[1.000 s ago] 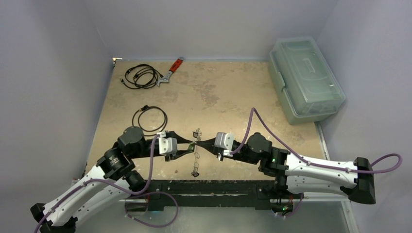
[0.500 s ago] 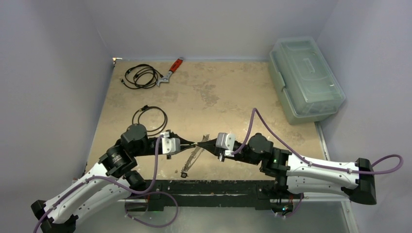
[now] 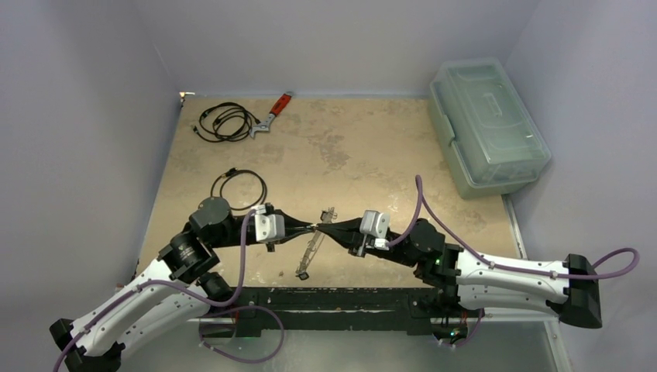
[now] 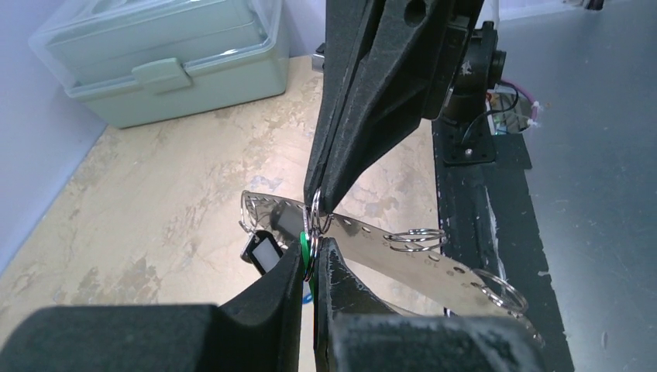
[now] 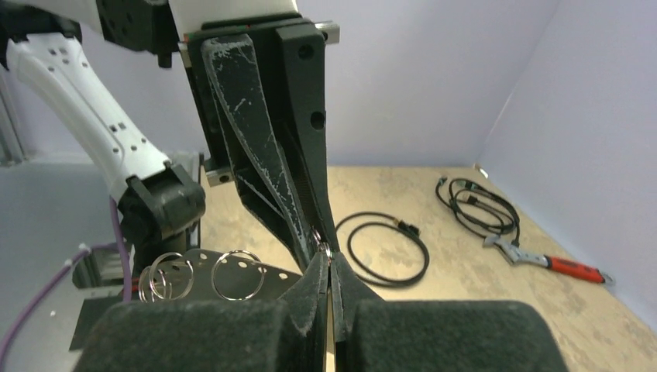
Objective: Put the keys on the keyring
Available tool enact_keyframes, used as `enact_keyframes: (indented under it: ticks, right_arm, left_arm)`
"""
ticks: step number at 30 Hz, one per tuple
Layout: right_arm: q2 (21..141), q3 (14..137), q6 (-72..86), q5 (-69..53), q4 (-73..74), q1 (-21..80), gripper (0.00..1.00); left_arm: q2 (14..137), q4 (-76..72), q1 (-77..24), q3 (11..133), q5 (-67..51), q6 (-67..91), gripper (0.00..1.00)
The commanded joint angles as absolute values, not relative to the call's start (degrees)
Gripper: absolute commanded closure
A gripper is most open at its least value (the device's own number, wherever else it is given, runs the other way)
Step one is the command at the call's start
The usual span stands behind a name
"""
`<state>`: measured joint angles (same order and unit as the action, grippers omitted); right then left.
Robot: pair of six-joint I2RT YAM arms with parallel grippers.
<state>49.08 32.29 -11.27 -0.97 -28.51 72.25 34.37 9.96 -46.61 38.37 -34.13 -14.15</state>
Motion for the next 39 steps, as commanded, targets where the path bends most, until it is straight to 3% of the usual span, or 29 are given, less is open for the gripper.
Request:
enact_keyframes:
  ticks: [1, 6, 13, 17, 19, 24, 33, 39]
  right_arm:
    - [48.61, 29.39, -9.34, 0.46, -45.72, 71.98, 1.0]
    - [51.31, 28.12, -8.92, 0.21, -52.7, 71.99, 1.0]
    - [52.72, 27.32, -9.18, 1.58, -57.45, 71.98, 1.0]
    - [52.34, 27.15, -9.29, 1.41, -56.02, 71.81, 1.0]
    - [52.06, 27.17, -9.21, 0.59, -54.77, 71.81, 1.0]
    - [50.29, 27.11, -9.57, 0.09, -50.11, 71.81, 1.0]
    - [50.71, 27.26, -9.59, -3.96, -47.72, 71.74, 1.0]
    - [52.68, 28.34, -9.25, -5.92, -48.66, 71.72, 1.0]
  left_arm:
    - [34.27, 2.83, -46.63, 36.57, -35.62, -7.54, 1.0]
    - [33.57, 0.89, -46.62, 34.98, -36.65, -4.82, 1.0]
    - [32.24, -0.24, -46.64, 32.68, -36.29, -3.98, 0.91]
    - [31.62, 1.72, -46.64, 32.84, -35.85, -4.57, 0.77]
    - [30.65, 1.43, -46.58, 32.55, -35.4, -4.72, 0.65]
    - [28.72, 0.91, -46.48, 32.52, -35.3, -5.53, 0.5]
    - [25.42, -1.98, -46.26, 31.39, -35.98, -5.54, 0.5]
    - [25.88, -2.32, -46.17, 31.13, -36.39, -5.31, 0.61]
